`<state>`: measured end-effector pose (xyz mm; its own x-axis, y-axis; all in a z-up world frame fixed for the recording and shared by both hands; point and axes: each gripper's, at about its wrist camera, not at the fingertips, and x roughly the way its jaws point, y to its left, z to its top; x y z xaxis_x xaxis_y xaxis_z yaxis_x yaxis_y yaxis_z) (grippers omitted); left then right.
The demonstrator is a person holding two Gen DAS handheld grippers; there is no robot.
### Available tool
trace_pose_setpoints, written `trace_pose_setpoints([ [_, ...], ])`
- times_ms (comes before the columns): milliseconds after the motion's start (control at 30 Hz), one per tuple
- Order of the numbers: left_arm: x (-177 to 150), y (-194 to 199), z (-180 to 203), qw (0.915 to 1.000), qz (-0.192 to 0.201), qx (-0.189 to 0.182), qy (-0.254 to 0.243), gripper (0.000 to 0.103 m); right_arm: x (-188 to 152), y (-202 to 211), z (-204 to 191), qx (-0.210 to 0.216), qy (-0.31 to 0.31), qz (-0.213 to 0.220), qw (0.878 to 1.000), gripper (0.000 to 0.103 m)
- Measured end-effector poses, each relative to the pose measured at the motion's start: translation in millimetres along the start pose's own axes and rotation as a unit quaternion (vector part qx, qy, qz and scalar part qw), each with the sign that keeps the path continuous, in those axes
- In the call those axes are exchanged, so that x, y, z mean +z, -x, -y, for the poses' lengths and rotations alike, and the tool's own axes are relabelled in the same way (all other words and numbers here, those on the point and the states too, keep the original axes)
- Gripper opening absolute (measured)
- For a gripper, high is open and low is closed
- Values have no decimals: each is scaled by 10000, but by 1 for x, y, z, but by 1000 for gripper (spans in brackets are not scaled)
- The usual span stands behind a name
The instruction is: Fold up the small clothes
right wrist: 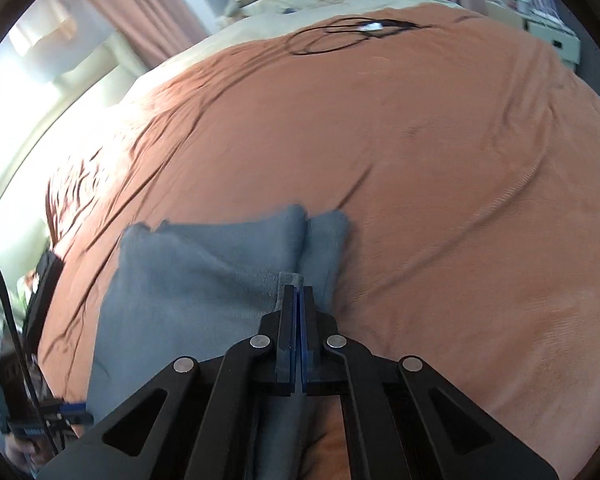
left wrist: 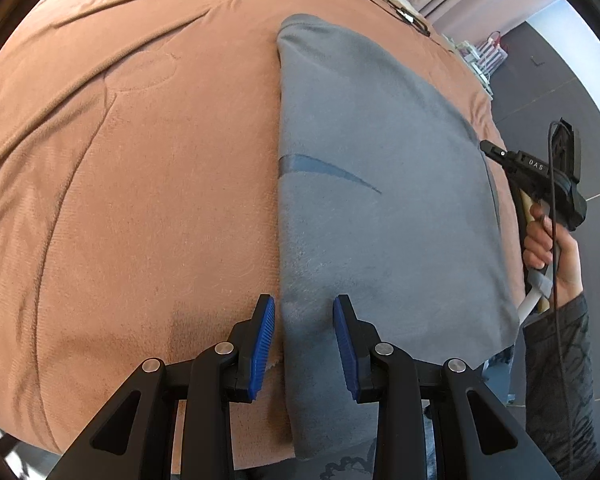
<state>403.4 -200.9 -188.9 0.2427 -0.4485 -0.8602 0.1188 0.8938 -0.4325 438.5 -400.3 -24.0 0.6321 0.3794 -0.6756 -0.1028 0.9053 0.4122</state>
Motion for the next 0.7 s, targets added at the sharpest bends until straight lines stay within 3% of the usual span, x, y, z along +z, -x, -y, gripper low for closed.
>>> trace_pose_setpoints([
  [200,-2,4,-1,10000,25,-36,-28,33,-8,6,-11,123,73,-221,9997,3],
  [267,-3,3,0,10000,38,-11,-68,32,-8,8,-7,289,-11,-314,9991,24],
  [300,-3,2,0,10000,30,10,-83,33,-6,8,-3,350,-64,-312,9989,48],
  [333,-4,1,1,10000,28,17,-87,33,-6,13,3,392,-128,-238,9989,60],
  [600,0,-4,0,10000,36,-53,-7,32,10,8,29,833,-582,-46,9948,60],
  [700,-1,-3,-3,9999,44,-107,12,32,17,1,38,923,-675,-111,9934,47],
])
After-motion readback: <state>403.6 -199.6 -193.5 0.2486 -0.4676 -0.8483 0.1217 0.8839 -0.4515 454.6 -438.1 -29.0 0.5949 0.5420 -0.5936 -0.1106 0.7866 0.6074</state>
